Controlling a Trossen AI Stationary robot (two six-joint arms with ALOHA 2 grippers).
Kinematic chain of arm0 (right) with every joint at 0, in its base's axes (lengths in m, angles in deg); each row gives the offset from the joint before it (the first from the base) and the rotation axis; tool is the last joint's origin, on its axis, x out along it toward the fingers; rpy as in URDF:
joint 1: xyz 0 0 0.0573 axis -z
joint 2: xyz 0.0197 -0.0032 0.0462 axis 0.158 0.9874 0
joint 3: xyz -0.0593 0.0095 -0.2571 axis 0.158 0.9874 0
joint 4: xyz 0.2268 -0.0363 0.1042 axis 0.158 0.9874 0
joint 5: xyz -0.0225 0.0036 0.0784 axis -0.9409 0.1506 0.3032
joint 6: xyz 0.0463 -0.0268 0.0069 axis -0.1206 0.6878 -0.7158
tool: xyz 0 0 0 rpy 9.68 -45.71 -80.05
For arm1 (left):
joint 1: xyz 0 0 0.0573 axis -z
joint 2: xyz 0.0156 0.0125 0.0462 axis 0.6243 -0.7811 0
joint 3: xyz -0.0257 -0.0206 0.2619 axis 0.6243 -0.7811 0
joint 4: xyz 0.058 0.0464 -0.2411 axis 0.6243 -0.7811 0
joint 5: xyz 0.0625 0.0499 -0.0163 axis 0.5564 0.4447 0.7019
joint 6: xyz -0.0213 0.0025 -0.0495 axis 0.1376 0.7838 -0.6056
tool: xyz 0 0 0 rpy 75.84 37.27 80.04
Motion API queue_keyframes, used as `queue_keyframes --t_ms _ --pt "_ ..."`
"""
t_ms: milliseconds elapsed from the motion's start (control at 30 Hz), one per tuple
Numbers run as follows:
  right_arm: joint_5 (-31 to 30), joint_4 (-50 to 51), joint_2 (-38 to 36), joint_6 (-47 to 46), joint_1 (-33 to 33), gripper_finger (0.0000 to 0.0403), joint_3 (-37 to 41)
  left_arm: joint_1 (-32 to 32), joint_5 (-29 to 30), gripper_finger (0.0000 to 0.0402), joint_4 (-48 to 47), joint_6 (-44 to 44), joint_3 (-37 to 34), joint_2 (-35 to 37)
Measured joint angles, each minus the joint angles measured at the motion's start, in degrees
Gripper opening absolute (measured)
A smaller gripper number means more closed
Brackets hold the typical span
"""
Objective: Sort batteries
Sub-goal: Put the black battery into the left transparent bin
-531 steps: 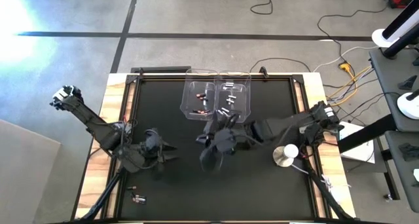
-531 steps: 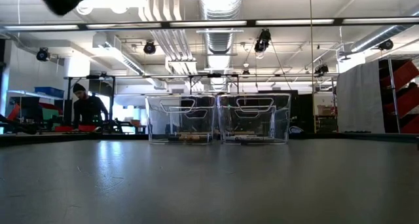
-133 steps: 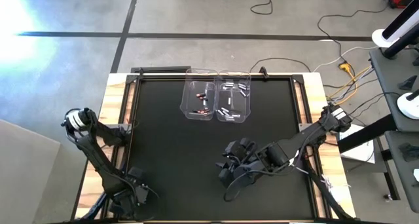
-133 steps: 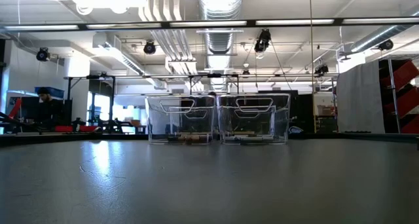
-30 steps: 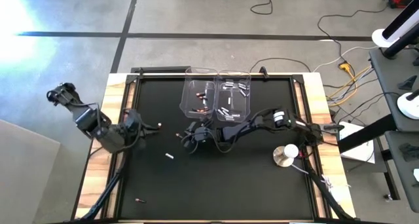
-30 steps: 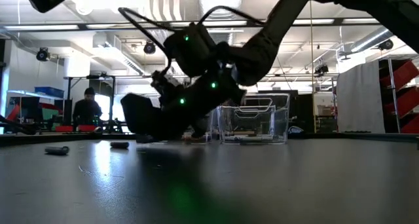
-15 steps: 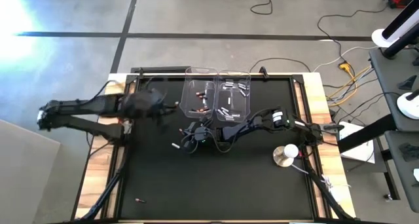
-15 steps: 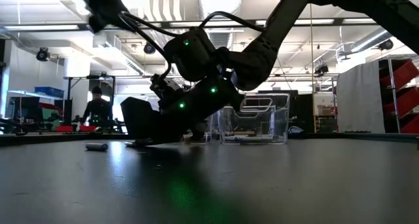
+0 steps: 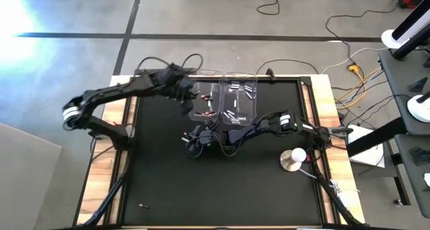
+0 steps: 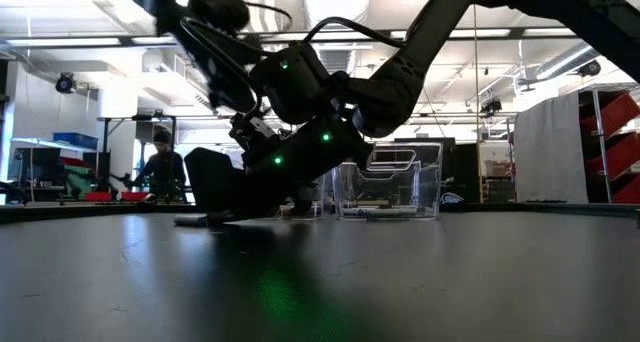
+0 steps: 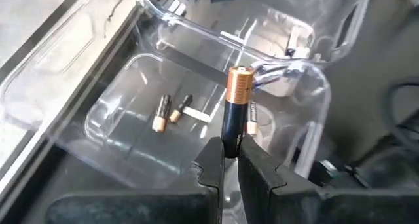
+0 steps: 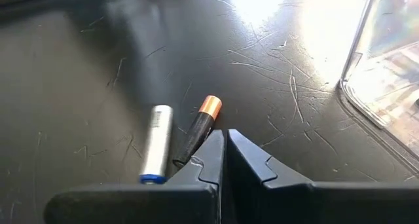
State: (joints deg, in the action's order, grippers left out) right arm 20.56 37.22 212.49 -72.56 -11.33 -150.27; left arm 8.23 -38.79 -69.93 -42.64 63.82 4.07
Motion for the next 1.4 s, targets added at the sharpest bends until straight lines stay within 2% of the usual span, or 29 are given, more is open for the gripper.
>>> queue_keyframes --t_ms 300,533,733,1033,1400 --pt "0.2 0.3 0.0 -0.9 -0.1 0.0013 0.0 -1.9 0.0 0.0011 -3.8 7.2 12.4 -17.9" --pt "0.2 1.0 0.0 -2.0 -0.1 0.0013 0.1 -3.7 0.3 0.0011 -10.6 12.8 20.6 -27.1" --pt "0.3 1.0 0.0 -2.0 -0.2 0.0013 0.1 -5.3 0.5 0.0011 -14.4 15.0 22.5 -31.1" --pt "0.3 1.0 0.0 -2.0 -0.2 0.0013 0.2 -5.3 -0.5 0.0011 -14.3 15.9 22.8 -36.1" --pt "0.3 1.0 0.0 -2.0 -0.2 0.0013 0.2 -5.2 0.2 0.0011 -14.4 16.5 23.0 -38.9"
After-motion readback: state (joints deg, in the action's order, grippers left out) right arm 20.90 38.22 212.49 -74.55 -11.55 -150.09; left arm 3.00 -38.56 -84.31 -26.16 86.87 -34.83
